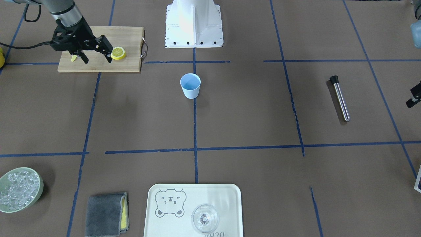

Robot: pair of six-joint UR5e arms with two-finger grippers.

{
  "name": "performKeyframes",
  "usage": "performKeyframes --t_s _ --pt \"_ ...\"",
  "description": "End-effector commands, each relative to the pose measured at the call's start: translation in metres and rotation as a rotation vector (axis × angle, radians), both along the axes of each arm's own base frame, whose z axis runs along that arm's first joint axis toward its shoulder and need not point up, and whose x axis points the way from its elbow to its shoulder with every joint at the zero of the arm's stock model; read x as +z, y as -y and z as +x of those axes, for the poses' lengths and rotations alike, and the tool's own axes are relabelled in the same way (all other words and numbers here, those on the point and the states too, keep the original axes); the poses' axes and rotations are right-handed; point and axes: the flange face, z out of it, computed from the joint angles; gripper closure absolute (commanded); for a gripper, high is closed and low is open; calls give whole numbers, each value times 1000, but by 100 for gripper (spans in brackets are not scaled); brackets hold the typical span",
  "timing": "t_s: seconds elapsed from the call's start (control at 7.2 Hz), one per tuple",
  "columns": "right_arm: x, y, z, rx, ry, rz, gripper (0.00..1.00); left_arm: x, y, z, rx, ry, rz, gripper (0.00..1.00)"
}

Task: Squeeze lemon into cup
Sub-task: 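Move the right gripper down to the lemon slices on the wooden board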

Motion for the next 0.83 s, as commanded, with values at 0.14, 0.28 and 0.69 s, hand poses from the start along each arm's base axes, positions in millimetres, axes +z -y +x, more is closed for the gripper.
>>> performKeyframes --t_s 0.14,0.28,0.69 --pt "1 -63 -42 -31 -75 34 0 1 -2 0 0 -4 -3 0" --pt "3 -70 -45 -48 -79 34 0 0 -2 0 1 -6 -2 0" --pt "20 -84 -58 -86 -115 33 0 -6 -2 -1 -3 -12 21 0"
